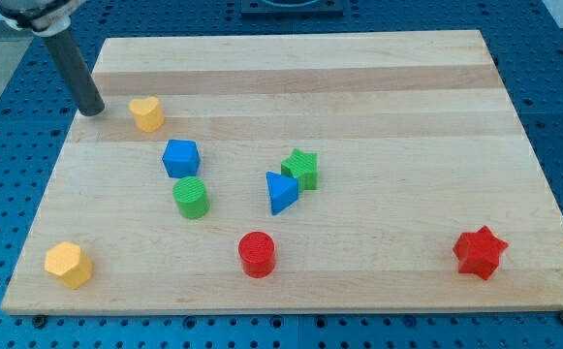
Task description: Move the yellow heart slightly to the down
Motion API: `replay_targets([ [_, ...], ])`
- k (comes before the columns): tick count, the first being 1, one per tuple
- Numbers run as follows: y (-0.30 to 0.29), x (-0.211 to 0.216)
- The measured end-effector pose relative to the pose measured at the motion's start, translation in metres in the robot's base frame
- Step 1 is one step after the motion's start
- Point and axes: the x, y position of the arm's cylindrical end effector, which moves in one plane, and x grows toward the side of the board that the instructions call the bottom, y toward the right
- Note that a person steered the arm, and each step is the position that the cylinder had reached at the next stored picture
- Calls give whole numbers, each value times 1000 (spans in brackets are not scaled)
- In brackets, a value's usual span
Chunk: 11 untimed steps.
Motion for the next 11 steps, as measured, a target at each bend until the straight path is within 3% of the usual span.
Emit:
replay_targets([
  [2,63,-1],
  [7,64,17],
  [11,60,65],
])
